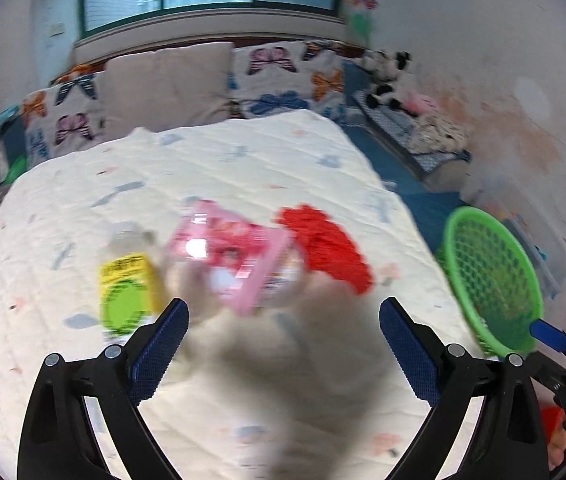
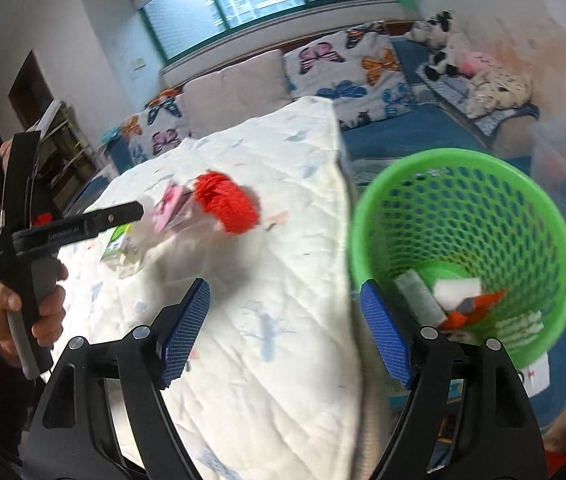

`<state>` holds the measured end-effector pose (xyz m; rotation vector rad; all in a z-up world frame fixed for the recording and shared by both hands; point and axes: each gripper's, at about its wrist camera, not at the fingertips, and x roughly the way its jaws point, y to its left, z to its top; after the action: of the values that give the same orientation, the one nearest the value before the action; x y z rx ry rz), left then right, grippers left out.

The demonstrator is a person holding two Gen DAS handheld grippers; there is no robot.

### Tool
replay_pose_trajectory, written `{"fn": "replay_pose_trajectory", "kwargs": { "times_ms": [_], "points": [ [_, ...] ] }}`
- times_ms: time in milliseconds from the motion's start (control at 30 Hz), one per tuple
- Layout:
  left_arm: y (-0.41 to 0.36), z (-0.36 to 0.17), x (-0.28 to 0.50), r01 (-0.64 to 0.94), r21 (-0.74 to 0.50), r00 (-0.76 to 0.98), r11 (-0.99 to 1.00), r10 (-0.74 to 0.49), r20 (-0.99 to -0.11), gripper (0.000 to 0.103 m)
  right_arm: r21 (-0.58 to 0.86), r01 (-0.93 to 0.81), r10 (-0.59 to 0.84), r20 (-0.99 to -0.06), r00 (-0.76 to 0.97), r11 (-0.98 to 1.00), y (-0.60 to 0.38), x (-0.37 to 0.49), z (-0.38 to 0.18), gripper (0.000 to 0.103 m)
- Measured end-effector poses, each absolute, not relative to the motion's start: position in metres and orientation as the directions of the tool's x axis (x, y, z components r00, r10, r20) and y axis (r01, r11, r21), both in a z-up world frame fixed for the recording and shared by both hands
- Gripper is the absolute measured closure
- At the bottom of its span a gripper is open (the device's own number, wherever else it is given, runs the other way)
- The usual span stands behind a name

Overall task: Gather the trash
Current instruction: 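Move both grippers back over the bed toward the remaining trash, then grasp the yellow-green labelled bottle with the left gripper while the right gripper grasps the clear plastic tray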

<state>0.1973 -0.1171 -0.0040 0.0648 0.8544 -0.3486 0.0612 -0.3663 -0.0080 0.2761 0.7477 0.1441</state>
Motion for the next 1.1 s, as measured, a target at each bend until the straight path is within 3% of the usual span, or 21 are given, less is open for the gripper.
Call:
{"fn": "replay_pose_trajectory", "kwargs": {
  "times_ms": [533, 1100],
  "points": [
    [-0.023, -0.013, 0.227, 0.112, -0.137, 0.613, 0.984, -0.177, -0.770, 0.010, 0.270, -0.184, 0.324, -0.702, 0.634, 0.945, -0.283, 0.131, -0.030, 0.026],
    [-0.008, -0.042, 0.295, 0.023, -0.157, 0.533, 0.987, -0.145, -0.834, 0.010, 0.186, -0.228, 0.286, -0.776, 0.562, 0.956, -0.236, 0.182, -0.064, 0.026]
  ]
}}
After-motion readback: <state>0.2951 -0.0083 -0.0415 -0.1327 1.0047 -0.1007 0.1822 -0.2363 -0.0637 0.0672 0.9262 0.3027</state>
